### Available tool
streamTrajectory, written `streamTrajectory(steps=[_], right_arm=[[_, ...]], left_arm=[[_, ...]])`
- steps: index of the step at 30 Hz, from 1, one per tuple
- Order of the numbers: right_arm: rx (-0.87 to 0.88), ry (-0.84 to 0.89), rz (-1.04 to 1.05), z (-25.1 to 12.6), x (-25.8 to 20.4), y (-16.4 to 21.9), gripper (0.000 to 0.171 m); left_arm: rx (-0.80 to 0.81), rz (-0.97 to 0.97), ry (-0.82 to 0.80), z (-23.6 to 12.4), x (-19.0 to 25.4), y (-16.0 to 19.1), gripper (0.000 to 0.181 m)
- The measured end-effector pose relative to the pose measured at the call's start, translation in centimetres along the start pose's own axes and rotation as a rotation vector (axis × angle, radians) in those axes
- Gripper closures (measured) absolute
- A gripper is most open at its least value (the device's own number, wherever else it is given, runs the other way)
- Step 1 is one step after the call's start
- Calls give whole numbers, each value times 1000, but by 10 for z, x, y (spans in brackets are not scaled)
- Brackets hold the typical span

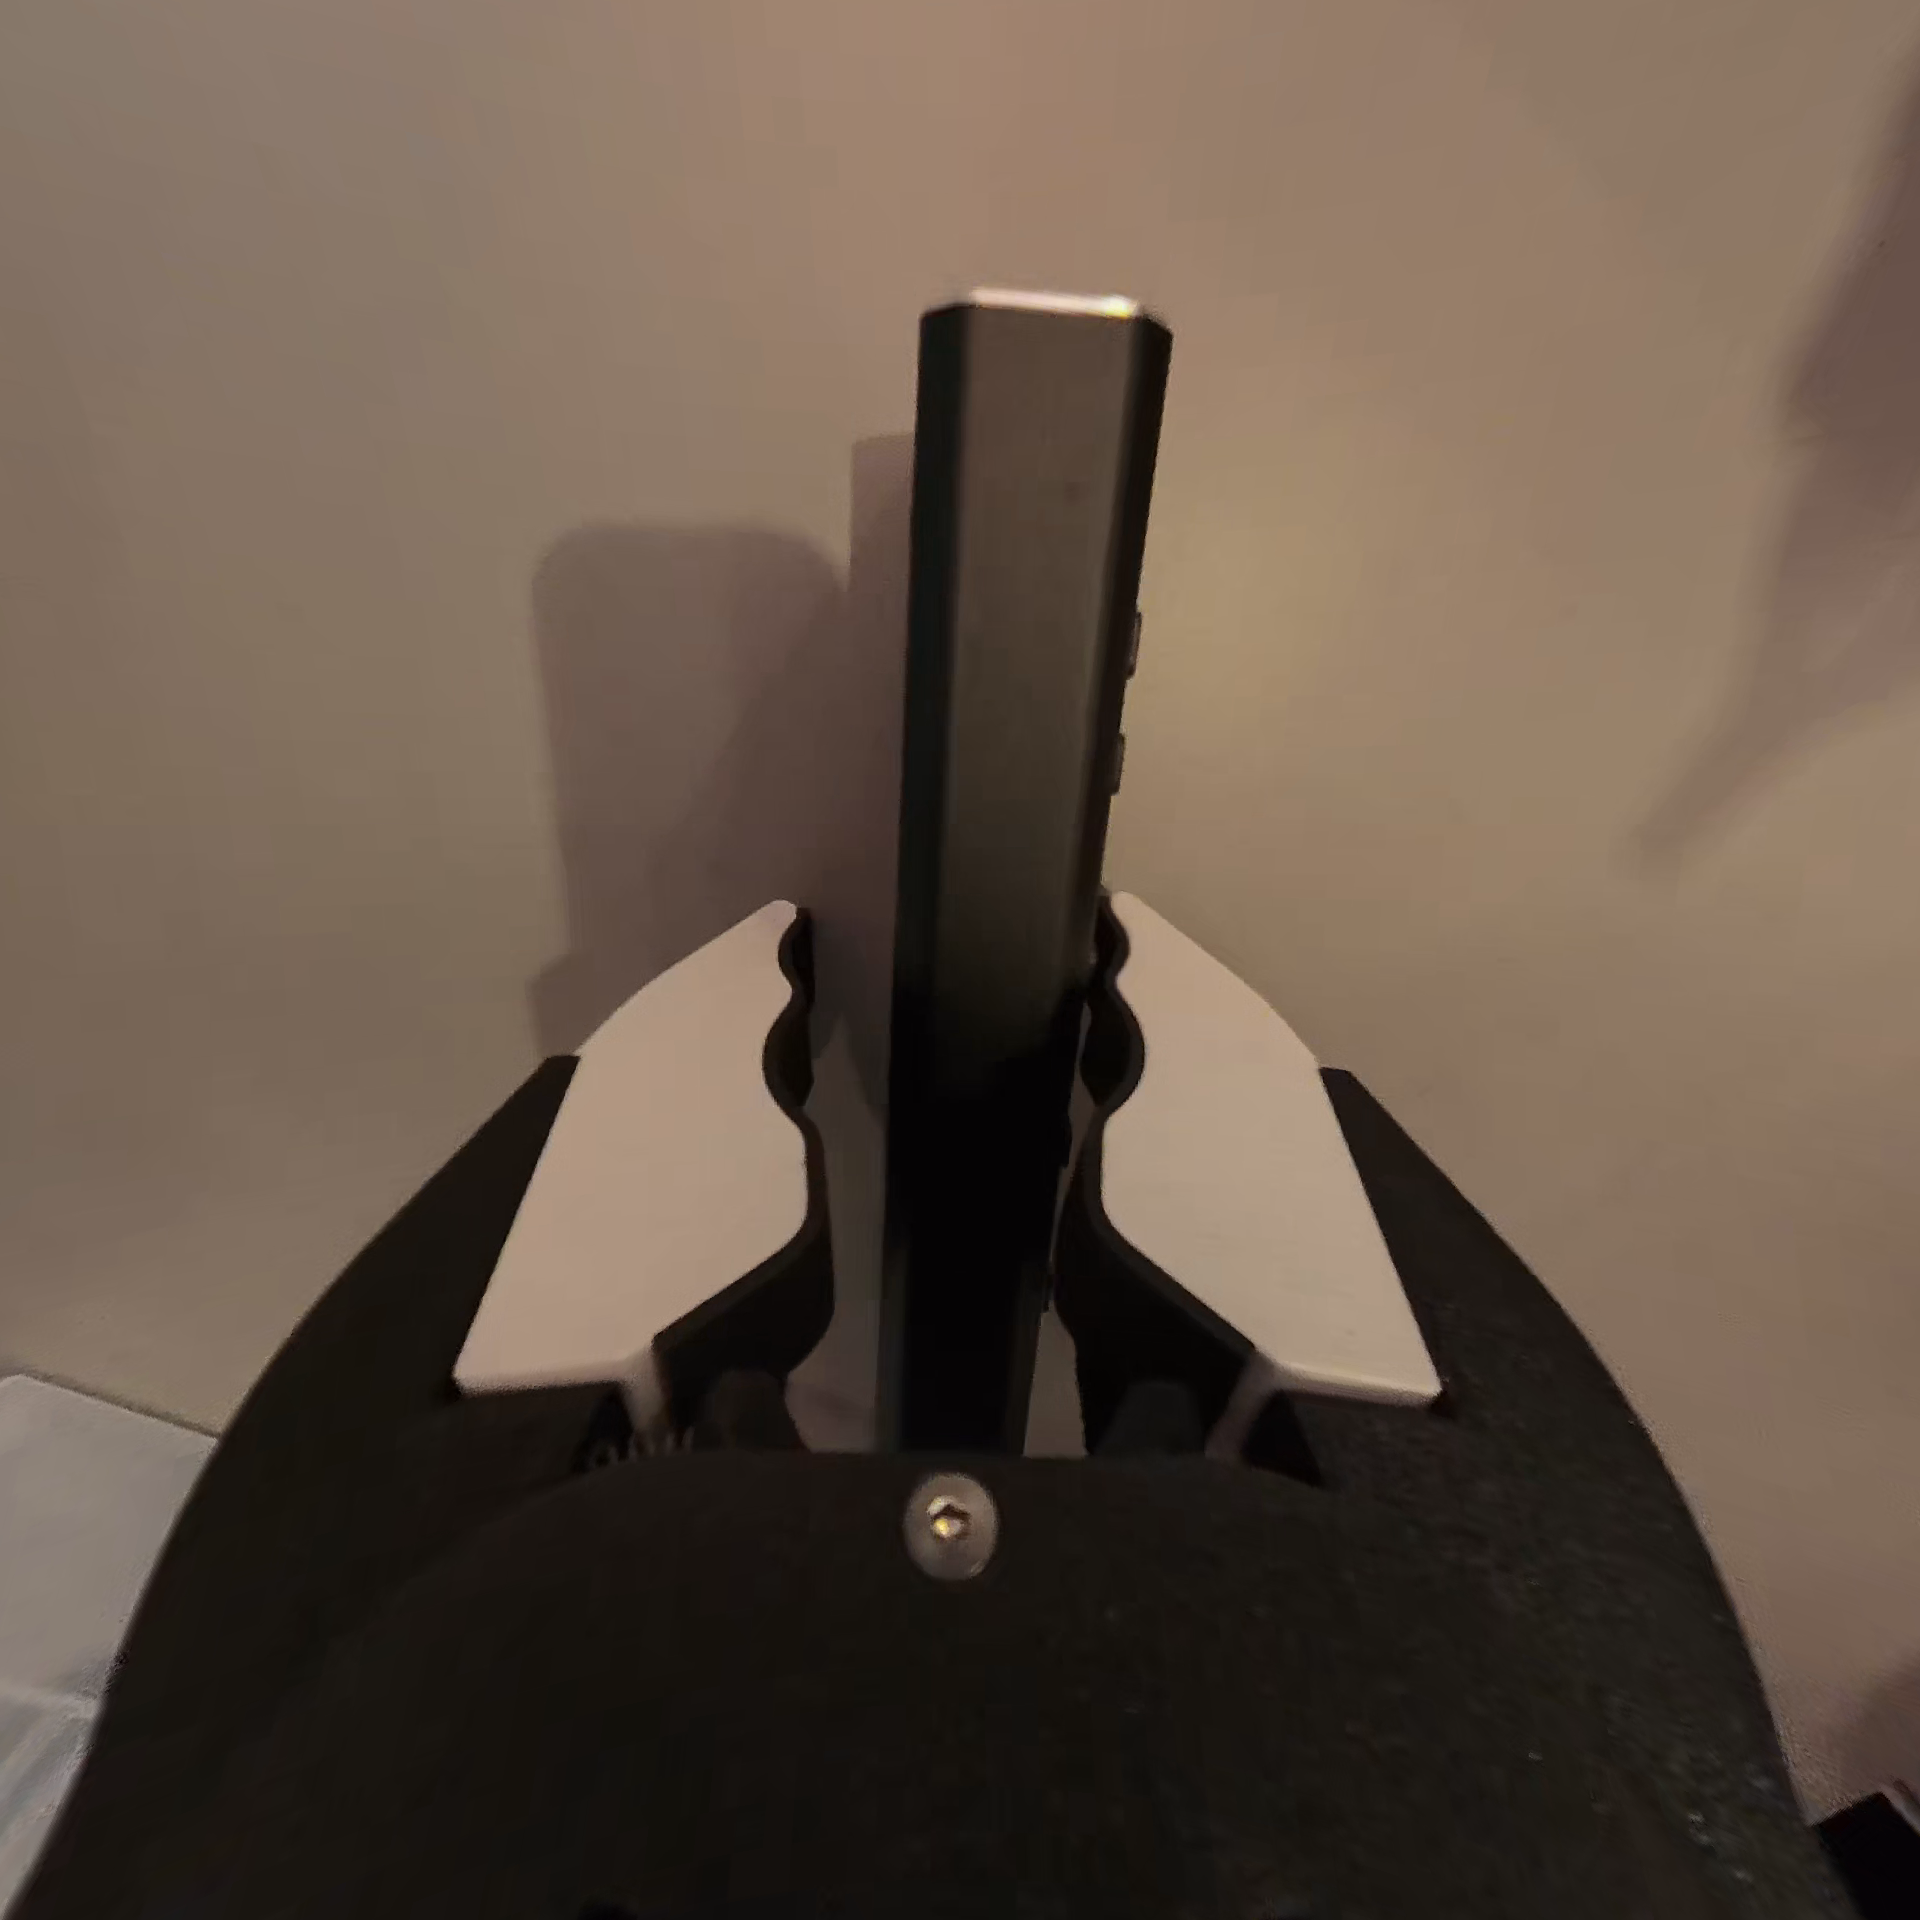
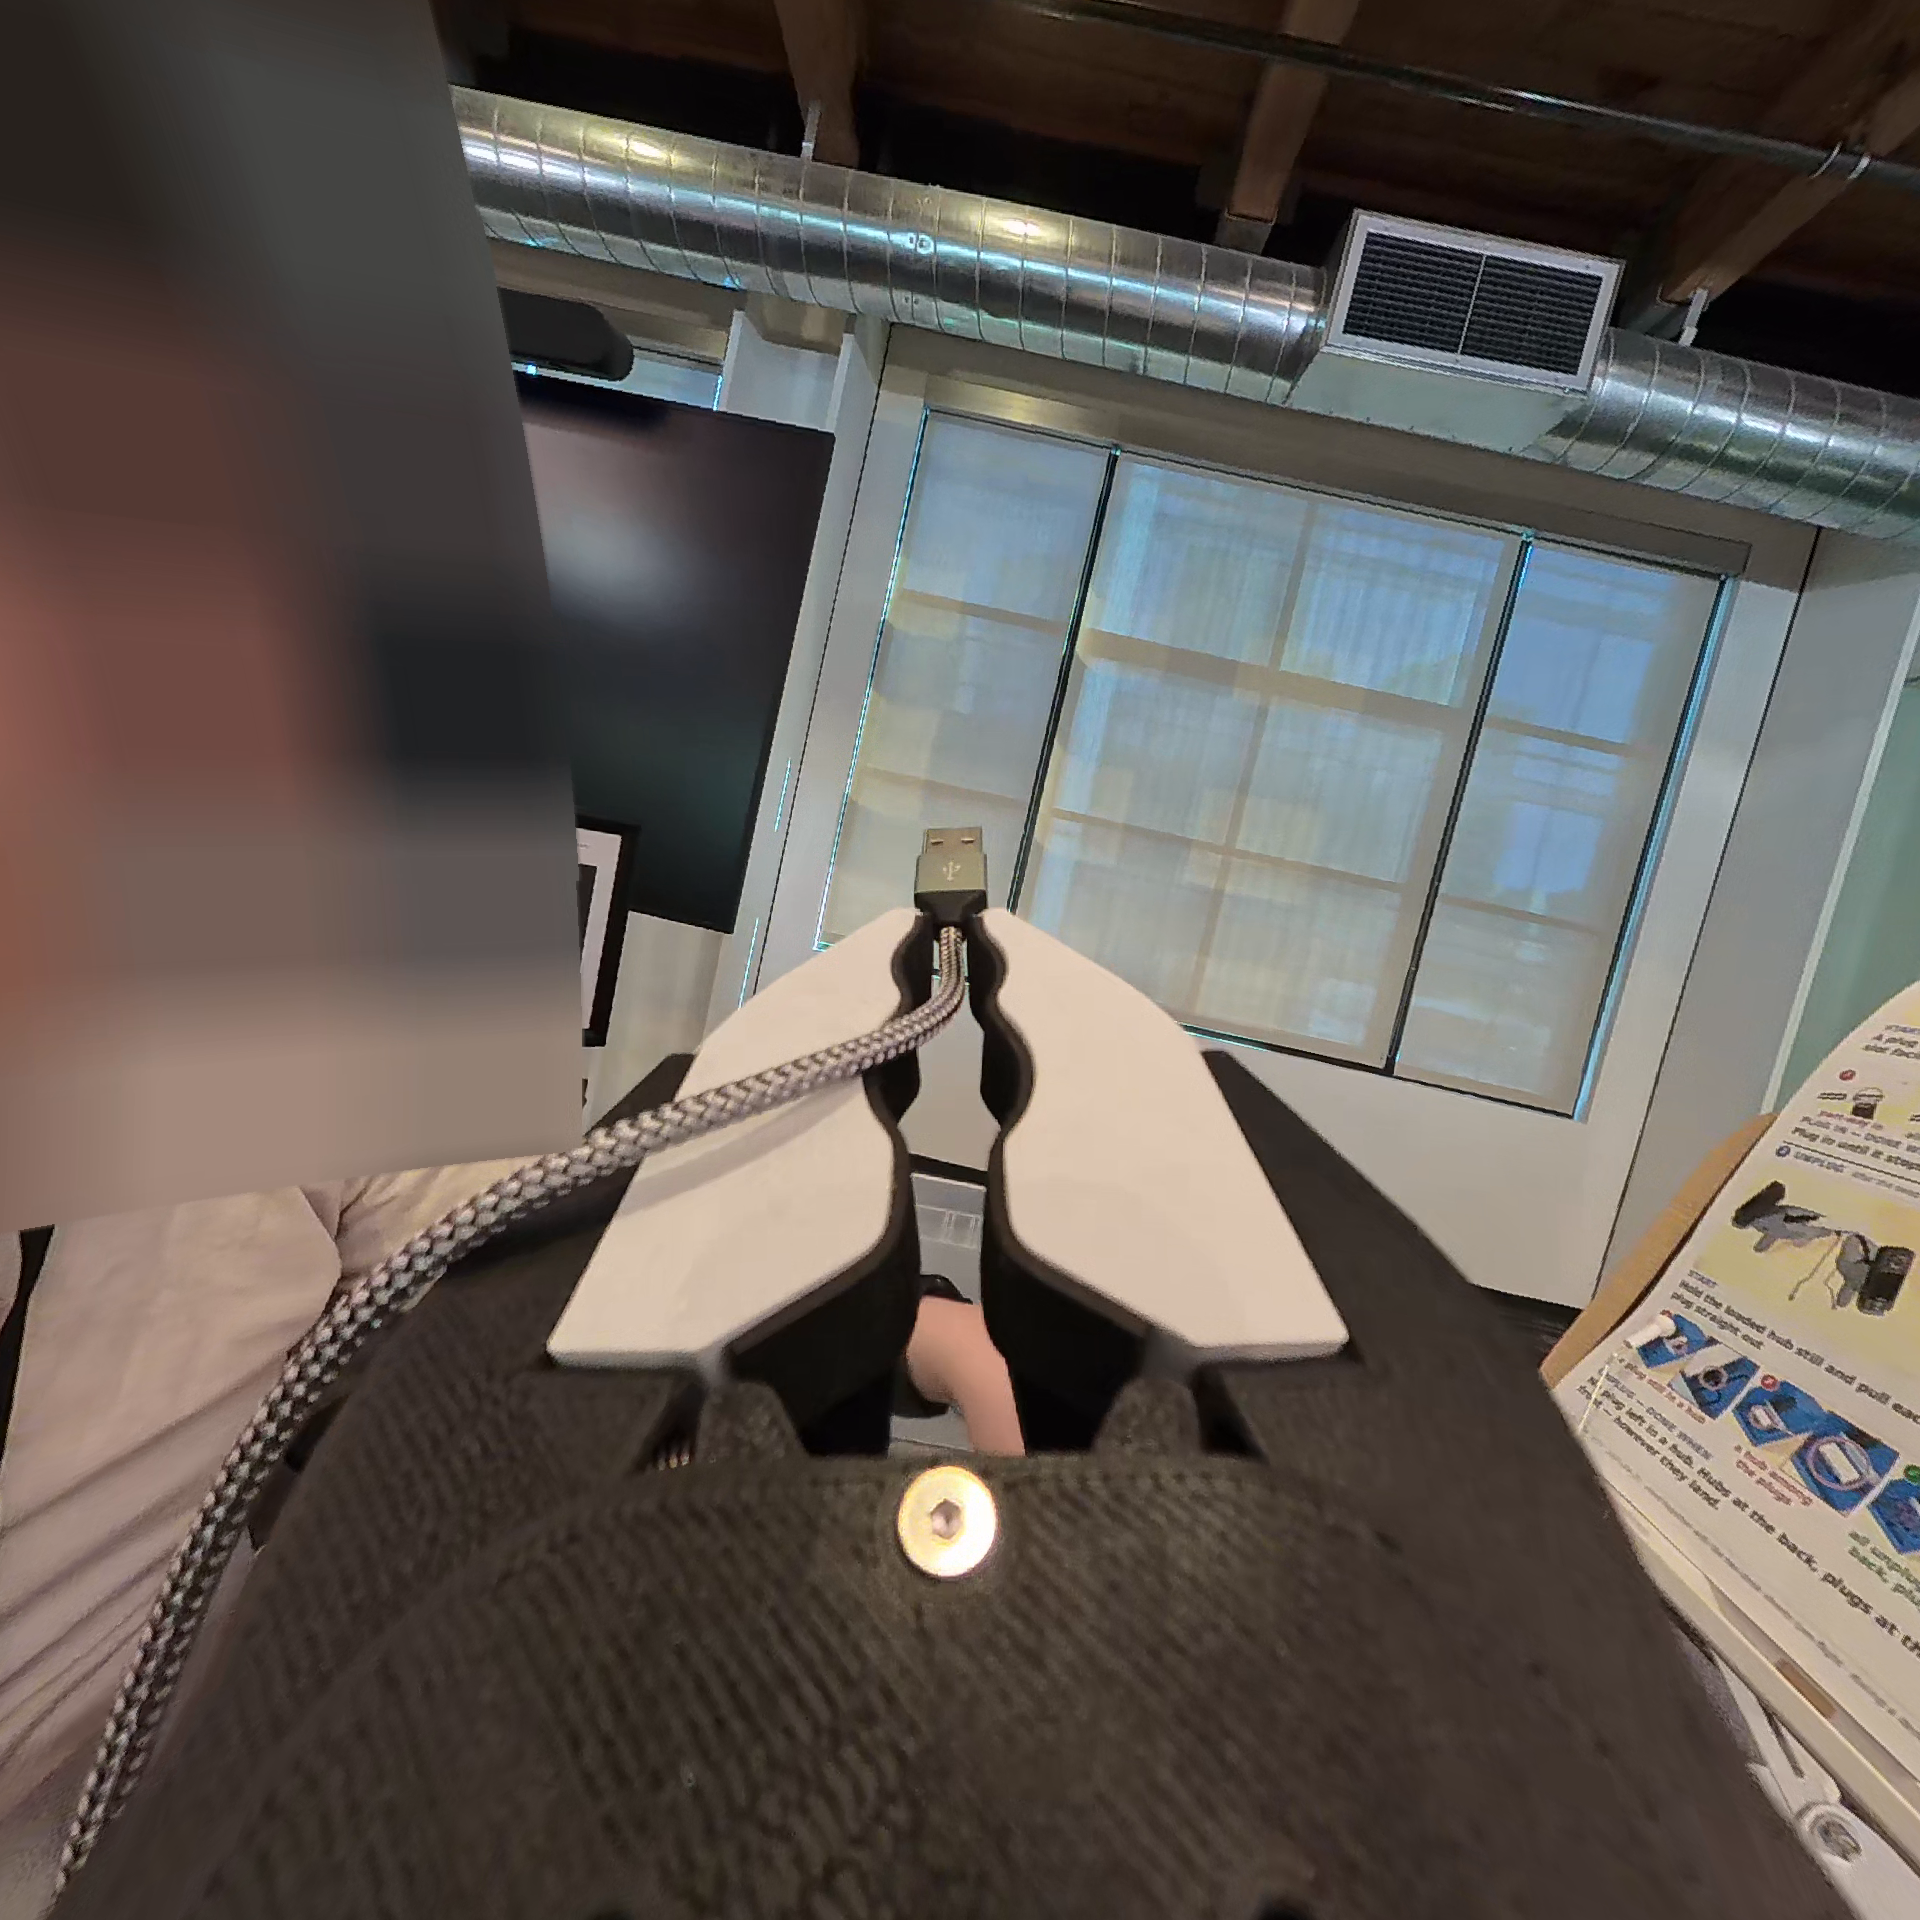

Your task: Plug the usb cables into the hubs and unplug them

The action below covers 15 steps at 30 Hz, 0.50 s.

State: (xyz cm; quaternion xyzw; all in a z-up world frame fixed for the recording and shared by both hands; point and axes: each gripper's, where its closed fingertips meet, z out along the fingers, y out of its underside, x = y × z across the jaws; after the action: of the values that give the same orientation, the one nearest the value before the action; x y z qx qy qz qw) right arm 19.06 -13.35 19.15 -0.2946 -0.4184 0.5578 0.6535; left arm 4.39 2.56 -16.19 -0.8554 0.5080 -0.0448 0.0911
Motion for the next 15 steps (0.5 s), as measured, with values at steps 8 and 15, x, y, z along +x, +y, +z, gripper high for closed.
streamTrajectory(steps=[8, 15], right_arm=[[93, -173, 100, -5, -16, -5, 165], [138, -258, 119, -15, -26, -10, 165]], left_arm=[[105, 31, 8, 2, 2, -13, 150], [142, 10, 26, -2, 5, -16, 151]])
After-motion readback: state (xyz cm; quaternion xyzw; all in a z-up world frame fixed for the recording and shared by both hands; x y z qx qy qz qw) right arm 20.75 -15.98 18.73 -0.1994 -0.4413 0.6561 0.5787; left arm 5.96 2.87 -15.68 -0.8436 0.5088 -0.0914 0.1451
